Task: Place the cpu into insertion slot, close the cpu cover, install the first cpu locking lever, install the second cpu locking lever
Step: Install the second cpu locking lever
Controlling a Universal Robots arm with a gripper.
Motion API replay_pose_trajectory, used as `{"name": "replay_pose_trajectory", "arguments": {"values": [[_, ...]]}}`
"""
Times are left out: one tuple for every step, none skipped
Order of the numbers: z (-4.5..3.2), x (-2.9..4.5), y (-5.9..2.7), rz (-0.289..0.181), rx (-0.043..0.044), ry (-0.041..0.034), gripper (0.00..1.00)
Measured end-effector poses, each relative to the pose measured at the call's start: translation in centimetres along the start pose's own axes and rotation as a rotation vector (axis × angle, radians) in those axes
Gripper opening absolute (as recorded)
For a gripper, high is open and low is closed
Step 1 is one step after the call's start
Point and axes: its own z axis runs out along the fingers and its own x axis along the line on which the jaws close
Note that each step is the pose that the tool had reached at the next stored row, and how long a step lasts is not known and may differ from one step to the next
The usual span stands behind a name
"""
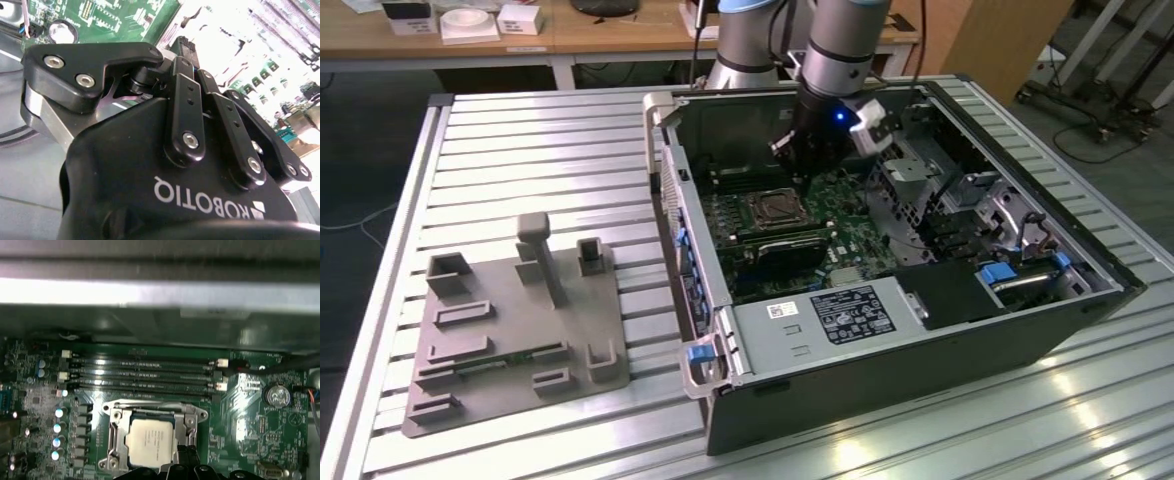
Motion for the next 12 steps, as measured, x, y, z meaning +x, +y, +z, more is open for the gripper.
{"name": "replay_pose_trajectory", "arguments": {"values": [[-0.01,0.01,-0.21,0.0,0.0002,0.0001,0.1],[-0.01,0.02,-0.41,0.0,0.0003,0.0001,0.1],[-0.01,0.03,-0.61,0.0,0.0002,0.0,0.1],[-0.02,0.04,-0.78,0.0,0.0002,0.0001,0.1],[-0.02,0.05,-0.93,0.0,0.0002,0.0,0.1],[-0.02,0.06,-1.07,0.0,0.0002,0.0,0.1],[-0.08,0.08,-1.17,0.0,0.0004,0.0001,0.1],[-0.23,0.09,-1.23,0.0,0.0006,0.0002,0.1],[-0.39,0.09,-1.26,0.0,0.0003,0.0001,0.1],[-0.48,0.09,-1.29,0.0,0.0004,0.0001,0.1],[-0.49,0.09,-1.3,0.0,0.0001,-0.0001,0.1],[-0.49,0.09,-1.3,0.0,0.0,-0.0001,0.1]]}}
